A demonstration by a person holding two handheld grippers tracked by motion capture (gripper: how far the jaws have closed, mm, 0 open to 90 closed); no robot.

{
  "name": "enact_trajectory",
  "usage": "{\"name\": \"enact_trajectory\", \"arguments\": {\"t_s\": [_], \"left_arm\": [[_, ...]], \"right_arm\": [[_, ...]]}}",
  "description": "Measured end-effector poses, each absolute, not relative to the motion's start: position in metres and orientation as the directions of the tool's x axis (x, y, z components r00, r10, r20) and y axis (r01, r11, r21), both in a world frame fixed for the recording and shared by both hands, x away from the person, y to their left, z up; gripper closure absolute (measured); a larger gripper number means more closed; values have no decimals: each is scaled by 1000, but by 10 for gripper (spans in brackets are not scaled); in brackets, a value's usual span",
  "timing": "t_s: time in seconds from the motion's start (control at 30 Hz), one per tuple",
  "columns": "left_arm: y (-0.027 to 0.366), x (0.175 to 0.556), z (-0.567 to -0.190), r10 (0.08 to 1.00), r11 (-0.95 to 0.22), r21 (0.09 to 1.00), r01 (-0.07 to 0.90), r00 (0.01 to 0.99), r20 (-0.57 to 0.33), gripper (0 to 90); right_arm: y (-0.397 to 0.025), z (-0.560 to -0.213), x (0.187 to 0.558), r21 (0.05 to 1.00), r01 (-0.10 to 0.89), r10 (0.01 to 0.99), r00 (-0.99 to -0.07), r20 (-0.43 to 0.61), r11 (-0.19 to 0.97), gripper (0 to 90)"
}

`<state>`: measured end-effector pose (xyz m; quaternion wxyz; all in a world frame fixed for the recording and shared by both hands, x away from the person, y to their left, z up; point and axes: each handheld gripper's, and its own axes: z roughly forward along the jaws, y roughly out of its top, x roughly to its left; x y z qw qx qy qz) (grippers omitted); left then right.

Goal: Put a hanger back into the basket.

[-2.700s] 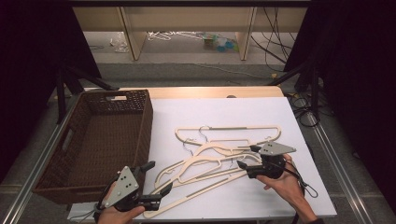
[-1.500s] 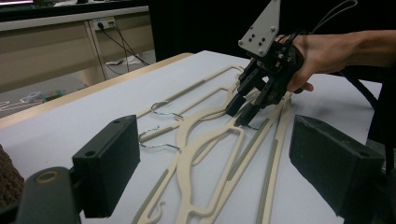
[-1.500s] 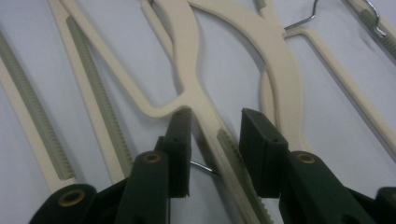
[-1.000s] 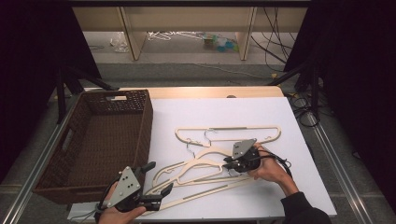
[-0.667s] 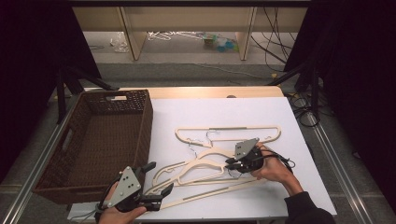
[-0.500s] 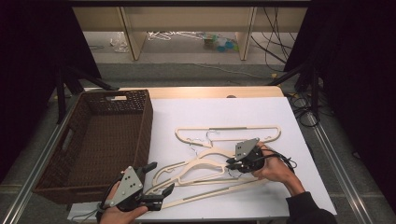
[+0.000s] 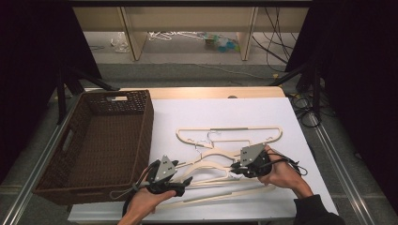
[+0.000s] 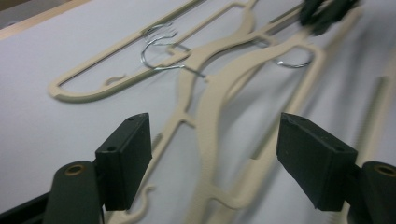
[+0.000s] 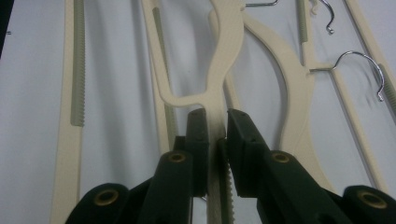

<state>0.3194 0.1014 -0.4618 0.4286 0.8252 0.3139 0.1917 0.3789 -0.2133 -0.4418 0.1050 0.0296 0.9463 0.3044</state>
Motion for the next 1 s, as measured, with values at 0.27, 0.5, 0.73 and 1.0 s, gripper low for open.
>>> {"name": "enact_trajectory", "arguments": {"t_s": [0.27, 0.5, 0.73, 1.0], "left_arm": [[94, 346, -475, 656, -476, 788, 390, 754, 23, 311], [85, 353, -480, 624, -516, 764, 388, 781, 24, 379], [73, 364, -485, 595, -560, 740, 373, 802, 46, 488], [65, 371, -486, 537, -573, 743, 345, 843, 22, 648]], "right_arm": [[-214, -440, 377, 584, -18, 111, -977, -184, 811, 797], [-213, -436, 375, 582, -24, 110, -975, -193, 813, 798], [-213, -436, 375, 584, -38, 92, -977, -191, 811, 798], [-213, -435, 375, 587, -46, 89, -976, -199, 808, 798]]}}
